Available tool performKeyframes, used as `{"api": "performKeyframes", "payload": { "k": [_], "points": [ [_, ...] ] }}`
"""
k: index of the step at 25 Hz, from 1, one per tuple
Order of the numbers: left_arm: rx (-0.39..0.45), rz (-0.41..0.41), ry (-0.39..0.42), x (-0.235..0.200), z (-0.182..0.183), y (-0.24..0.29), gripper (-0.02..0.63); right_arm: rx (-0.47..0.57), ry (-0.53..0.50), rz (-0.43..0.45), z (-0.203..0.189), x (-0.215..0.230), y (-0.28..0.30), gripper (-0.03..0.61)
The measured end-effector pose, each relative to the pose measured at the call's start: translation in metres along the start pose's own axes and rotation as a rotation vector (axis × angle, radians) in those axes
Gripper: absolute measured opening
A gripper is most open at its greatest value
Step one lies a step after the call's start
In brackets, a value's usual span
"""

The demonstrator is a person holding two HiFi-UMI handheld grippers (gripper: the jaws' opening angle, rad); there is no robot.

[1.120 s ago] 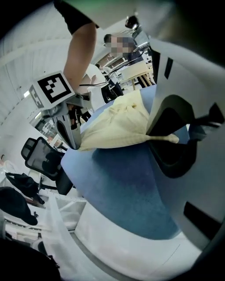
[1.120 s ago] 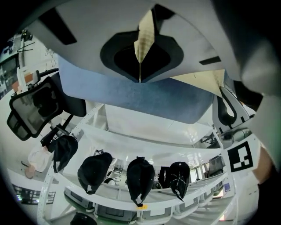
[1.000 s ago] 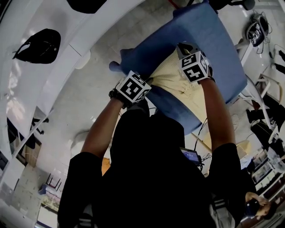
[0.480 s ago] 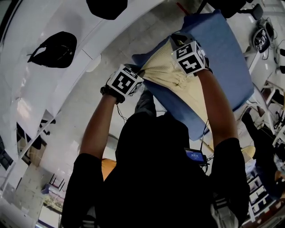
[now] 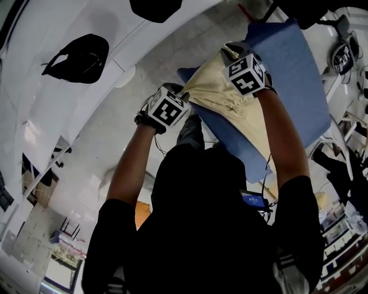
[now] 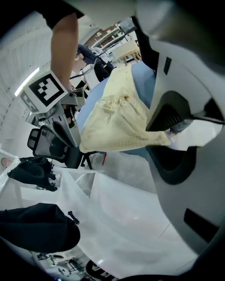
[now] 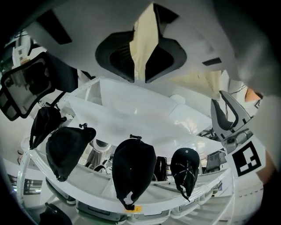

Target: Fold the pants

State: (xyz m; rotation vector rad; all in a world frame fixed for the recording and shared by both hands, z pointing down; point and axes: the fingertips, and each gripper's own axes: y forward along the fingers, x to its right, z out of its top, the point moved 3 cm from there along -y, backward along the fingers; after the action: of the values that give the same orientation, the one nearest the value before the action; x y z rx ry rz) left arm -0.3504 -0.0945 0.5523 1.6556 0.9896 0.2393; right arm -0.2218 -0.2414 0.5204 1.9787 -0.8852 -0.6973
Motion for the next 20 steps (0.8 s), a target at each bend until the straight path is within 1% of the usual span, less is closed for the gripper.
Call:
{"api": "performKeyframes", "payload": {
  "k": [1, 2, 3, 6, 11, 16, 18, 20],
  "points": [
    [-0.004, 0.017, 0.008, -0.001, -0.002, 0.001, 0.133, -0.005, -0.006, 0.003, -0.001, 0.0, 0.0, 0.095],
    [-0.009, 0.029, 0.011, -0.001, -0.003, 0.002, 0.154, -0.01, -0.008, 0.009, -0.002, 0.0, -0.001, 0.128],
    [-0.013, 0.037, 0.01, -0.001, -0.004, 0.001, 0.163, -0.014, -0.007, 0.015, -0.003, 0.0, -0.002, 0.14],
    [-0.015, 0.059, 0.006, 0.001, -0.001, -0.001, 0.168, -0.012, -0.001, 0.025, -0.008, -0.001, -0.007, 0.14],
    [-0.008, 0.124, 0.0, 0.005, 0.0, -0.009, 0.186, -0.004, 0.003, 0.022, -0.015, -0.003, -0.016, 0.14],
    [0.022, 0.156, -0.053, 0.02, -0.006, -0.023, 0.186, 0.024, 0.013, 0.02, -0.024, -0.012, -0.037, 0.14],
    [0.03, 0.173, -0.039, 0.031, -0.004, -0.026, 0.186, 0.037, 0.017, 0.015, -0.031, -0.014, -0.048, 0.14],
    [0.036, 0.17, -0.01, 0.049, 0.0, -0.023, 0.186, 0.043, 0.021, 0.008, -0.044, -0.015, -0.059, 0.14]
  ]
}}
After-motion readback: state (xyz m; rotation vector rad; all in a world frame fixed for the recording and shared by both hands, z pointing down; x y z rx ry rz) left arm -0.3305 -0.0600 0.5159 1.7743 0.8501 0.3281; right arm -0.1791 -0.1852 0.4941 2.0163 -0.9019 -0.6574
